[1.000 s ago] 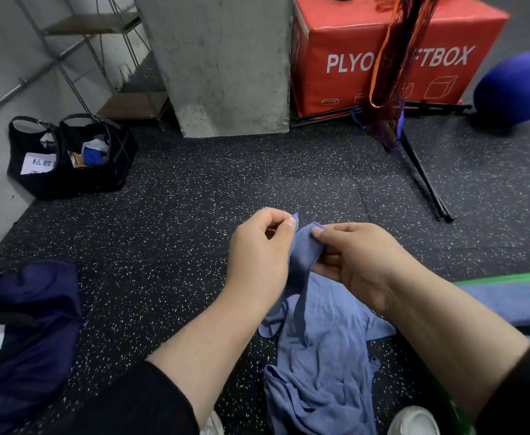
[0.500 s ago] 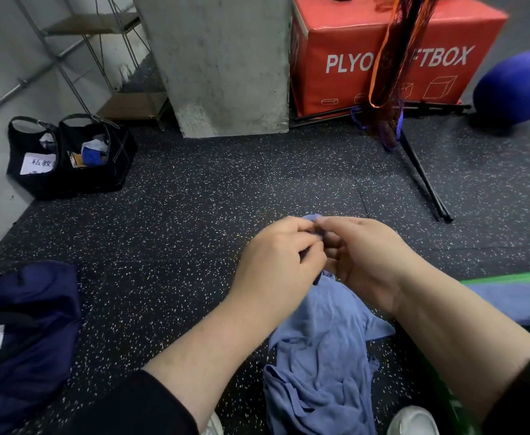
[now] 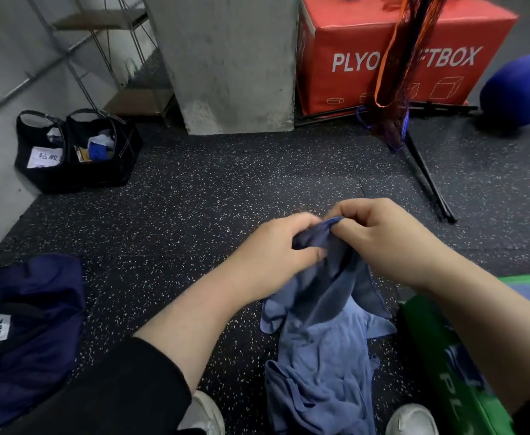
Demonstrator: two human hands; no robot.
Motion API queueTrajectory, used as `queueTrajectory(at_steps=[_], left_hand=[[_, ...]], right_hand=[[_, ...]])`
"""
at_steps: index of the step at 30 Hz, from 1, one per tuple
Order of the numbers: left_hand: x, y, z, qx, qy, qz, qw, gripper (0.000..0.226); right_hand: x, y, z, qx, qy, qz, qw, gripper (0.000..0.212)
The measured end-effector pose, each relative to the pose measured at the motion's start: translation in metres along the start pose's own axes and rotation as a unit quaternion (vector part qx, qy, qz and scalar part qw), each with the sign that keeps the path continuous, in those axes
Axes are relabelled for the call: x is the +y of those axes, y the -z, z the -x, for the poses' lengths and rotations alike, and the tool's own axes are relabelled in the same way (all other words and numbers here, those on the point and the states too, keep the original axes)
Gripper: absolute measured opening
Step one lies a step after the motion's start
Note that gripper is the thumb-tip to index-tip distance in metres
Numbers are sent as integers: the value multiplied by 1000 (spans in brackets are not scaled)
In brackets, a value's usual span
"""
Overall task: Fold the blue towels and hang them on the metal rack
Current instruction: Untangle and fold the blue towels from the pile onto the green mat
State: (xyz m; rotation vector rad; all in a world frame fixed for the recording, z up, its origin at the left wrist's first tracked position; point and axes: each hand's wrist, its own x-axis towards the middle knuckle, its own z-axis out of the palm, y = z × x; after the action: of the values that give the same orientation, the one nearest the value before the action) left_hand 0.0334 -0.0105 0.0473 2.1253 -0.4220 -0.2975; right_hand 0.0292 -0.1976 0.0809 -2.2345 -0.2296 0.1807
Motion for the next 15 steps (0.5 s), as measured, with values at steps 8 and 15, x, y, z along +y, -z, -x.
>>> queueTrajectory(at_steps=[8,15], left_hand=[[-8,9,8,40,109,-93,989,14],[-34,27,32,90,212,-280,932,17]], right_hand=[[9,13,5,84,-36,53,994,25],[6,18,15,117,-40,37,992,25]])
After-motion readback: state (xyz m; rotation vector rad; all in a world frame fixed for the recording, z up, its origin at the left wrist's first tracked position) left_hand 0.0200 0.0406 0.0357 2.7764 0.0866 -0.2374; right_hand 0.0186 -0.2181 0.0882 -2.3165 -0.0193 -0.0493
